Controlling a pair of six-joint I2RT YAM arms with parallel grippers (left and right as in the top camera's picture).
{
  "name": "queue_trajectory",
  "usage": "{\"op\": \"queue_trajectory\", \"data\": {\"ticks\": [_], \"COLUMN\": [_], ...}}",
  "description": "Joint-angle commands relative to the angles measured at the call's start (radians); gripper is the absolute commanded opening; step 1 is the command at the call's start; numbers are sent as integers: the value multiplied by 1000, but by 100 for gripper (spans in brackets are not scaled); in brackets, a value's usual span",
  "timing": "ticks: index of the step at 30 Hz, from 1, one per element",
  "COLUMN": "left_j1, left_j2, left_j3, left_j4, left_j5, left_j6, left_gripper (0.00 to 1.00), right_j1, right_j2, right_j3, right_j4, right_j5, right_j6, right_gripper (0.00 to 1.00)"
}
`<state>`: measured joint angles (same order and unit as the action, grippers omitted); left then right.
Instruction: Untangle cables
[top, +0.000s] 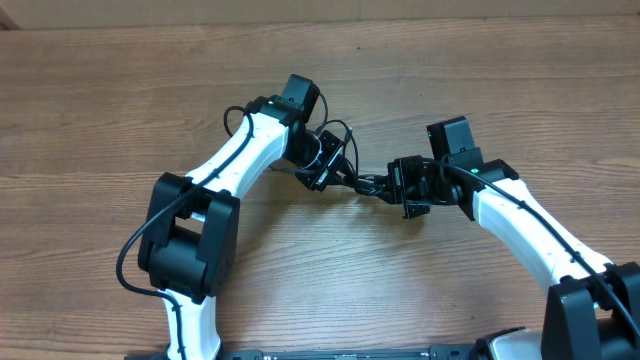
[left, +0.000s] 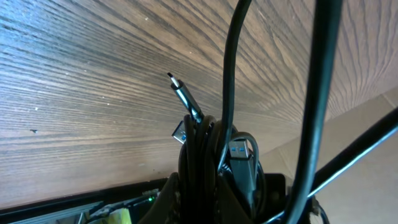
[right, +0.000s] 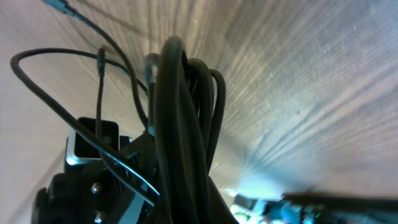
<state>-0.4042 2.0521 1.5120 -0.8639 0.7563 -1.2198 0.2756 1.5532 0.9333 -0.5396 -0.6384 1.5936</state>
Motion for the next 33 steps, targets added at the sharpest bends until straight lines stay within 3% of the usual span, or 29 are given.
{"op": "queue_trajectory", "data": {"ticks": [1, 4, 7, 8, 12, 17, 23, 30, 31, 33], "left_j1": [1, 8, 19, 22, 46, 79, 90, 93, 95, 98], "left_j2": [-19, -19, -19, -19, -19, -19, -19, -19, -19, -19], "left_j3": [2, 2, 2, 2, 2, 2, 2, 2, 2, 2], "left_j4": [2, 1, 1, 1, 1, -11, -40, -77, -86, -113], "left_j5": [-74, -120, -201, -242, -293, -296, -319, -270, -265, -266], "left_j6": [8, 9, 19, 28, 81, 152, 151, 189, 206, 208], "left_gripper": [4, 4, 4, 4, 4, 4, 4, 4, 4, 4], "right_j1": [6, 6, 6, 4, 3, 3, 5, 16, 18, 17], "right_j2": [-27, -27, -27, -27, -27, -27, -27, -27, -27, -27], "right_j3": [4, 4, 4, 4, 4, 23, 164, 279, 282, 282], "right_j4": [11, 10, 10, 10, 10, -3, -171, -238, -222, -184], "right_j5": [45, 70, 89, 99, 171, 212, 308, 286, 254, 166], "right_j6": [-320, -537, -729, -792, -950, -1117, -1284, -1283, -1280, -1265], "right_gripper": [4, 11, 29, 41, 68, 73, 73, 72, 77, 99]}}
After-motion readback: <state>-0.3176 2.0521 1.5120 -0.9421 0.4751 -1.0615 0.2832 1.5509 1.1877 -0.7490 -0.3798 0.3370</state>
